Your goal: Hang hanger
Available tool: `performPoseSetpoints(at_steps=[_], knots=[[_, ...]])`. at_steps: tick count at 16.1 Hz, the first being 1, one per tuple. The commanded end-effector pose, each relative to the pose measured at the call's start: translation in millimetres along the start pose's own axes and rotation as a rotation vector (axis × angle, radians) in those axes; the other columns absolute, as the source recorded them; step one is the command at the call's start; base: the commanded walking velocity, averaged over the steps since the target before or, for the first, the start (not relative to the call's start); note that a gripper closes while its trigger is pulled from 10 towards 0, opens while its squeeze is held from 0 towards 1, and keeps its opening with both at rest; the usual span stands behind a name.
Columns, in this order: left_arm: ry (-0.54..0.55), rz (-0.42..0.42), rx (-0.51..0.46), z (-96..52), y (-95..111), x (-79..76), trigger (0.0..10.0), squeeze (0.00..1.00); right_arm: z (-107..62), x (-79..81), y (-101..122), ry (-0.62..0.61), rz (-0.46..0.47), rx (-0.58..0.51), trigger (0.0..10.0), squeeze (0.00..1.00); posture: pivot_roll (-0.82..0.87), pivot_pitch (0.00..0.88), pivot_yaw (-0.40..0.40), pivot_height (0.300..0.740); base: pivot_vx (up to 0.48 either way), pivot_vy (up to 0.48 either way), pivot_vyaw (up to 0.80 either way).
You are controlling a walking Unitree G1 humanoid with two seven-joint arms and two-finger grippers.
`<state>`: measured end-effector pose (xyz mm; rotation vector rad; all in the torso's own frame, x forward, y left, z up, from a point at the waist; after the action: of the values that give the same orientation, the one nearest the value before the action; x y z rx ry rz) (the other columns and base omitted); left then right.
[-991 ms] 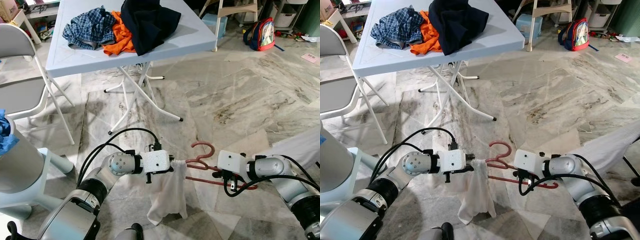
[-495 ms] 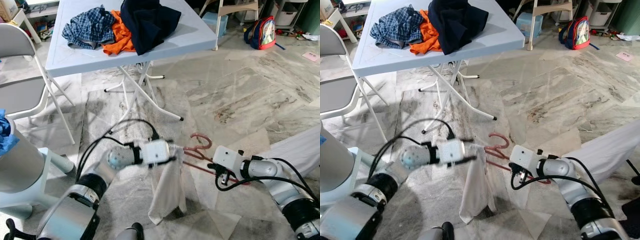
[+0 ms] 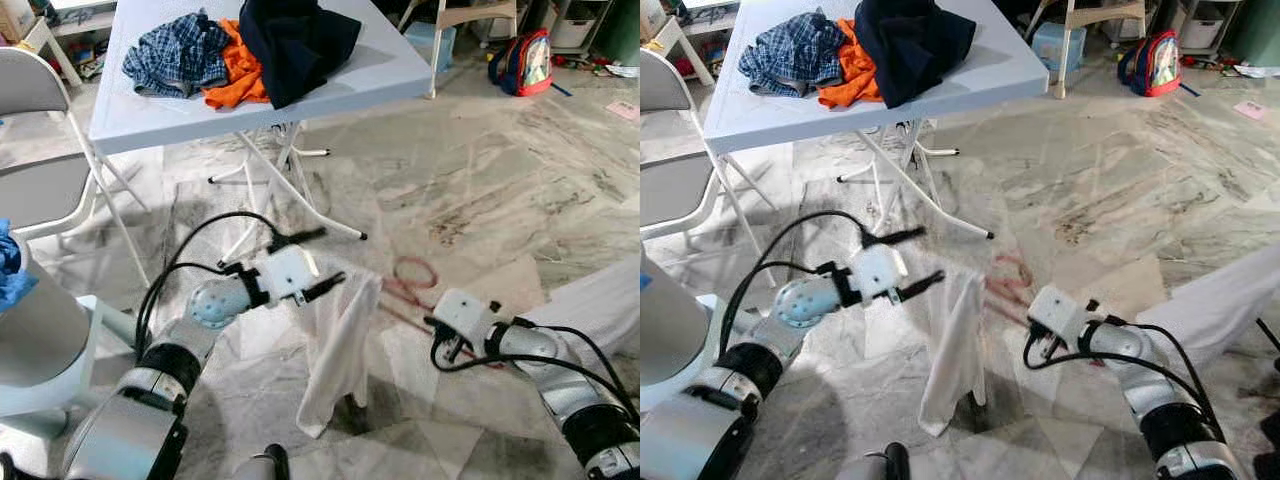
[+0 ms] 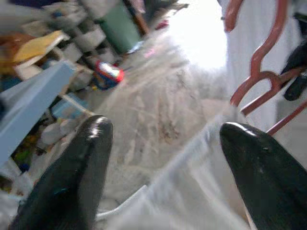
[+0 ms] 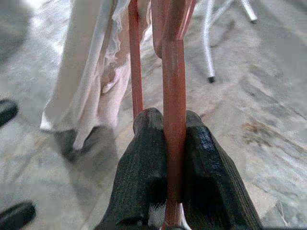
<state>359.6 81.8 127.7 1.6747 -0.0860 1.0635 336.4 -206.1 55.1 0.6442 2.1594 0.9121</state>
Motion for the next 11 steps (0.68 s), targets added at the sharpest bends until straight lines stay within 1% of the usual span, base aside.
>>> performPoseSetpoints(at_steps=[1, 3, 4, 5, 6, 8, 9, 10, 11], knots=[[0.079, -0.028, 0.008, -8.8, -5, 7.4, 10.0, 1.0, -0.4, -8.2, 12, -0.062, 0.023, -0.075, 0.0, 0.0, -0.01, 0.177, 0.06, 0.74, 0.0, 0.0, 0.0], [0.168, -0.052, 0.04, -18.0, -12, 13.5, 10.0, 1.0, -4.0, -11.9, 12, -0.107, 0.037, -0.108, 0.0, 0.0, -0.01, 0.175, 0.057, 0.74, 0.0, 0.0, 0.0], [0.185, -0.06, 0.045, -19.4, -14, 14.9, 10.0, 1.0, -4.8, -12.3, 12, -0.112, 0.037, -0.112, 0.0, 0.0, -0.01, 0.175, 0.056, 0.74, 0.0, 0.0, 0.0], [0.226, -0.053, 0.068, -22.7, -17, 19.3, 10.0, 1.0, -6.6, -13.5, 13, -0.124, 0.034, -0.124, 0.0, 0.0, -0.01, 0.175, 0.056, 0.74, 0.0, 0.0, 0.0], [0.327, -0.067, 0.109, -27.7, -22, 30.9, 10.0, 1.0, -10.3, -15.3, 15, -0.131, 0.03, -0.145, 0.0, 0.0, -0.02, 0.175, 0.057, 0.74, 0.0, 0.0, 0.0], [0.452, -0.156, 0.171, -34.5, -33, 42.2, 10.0, 1.0, -17.2, -18.3, 23, -0.135, 0.013, -0.192, 0.0, 0.0, -0.03, 0.173, 0.057, 0.74, 0.0, 0.0, 0.0], [0.475, -0.181, 0.194, -36.2, -37, 42.7, 10.0, 1.0, -19.6, -18.1, 26, -0.126, 0.014, -0.206, 0.0, 0.0, -0.03, 0.172, 0.058, 0.74, 0.0, 0.0, 0.0], [0.485, -0.188, 0.205, -37.0, -39, 42.7, 10.0, 1.0, -20.4, -17.4, 26, -0.116, 0.025, -0.212, 0.0, 0.0, -0.03, 0.171, 0.058, 0.74, 0.0, 0.0, 0.0], [0.506, -0.218, 0.226, -37.6, -43, 42.3, 10.0, 1.0, -23.5, -15.9, 30, -0.099, 0.01, -0.228, 0.0, 0.0, -0.03, 0.168, 0.058, 0.74, 0.0, 0.0, 0.0]])
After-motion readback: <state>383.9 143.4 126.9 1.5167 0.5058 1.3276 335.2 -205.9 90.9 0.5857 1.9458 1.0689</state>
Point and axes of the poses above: a point about 5 cm out from each wrist's last joint towards the gripper, its own z axis pointing out of the wrist towards the gripper, its own y axis along the axis of the wrist's last joint, x = y × z, the point moved 3 cm from there along z, pointing out of the wrist towards the gripper, and after that the axes turned 6 degrees about z, right-handed, at the moved point
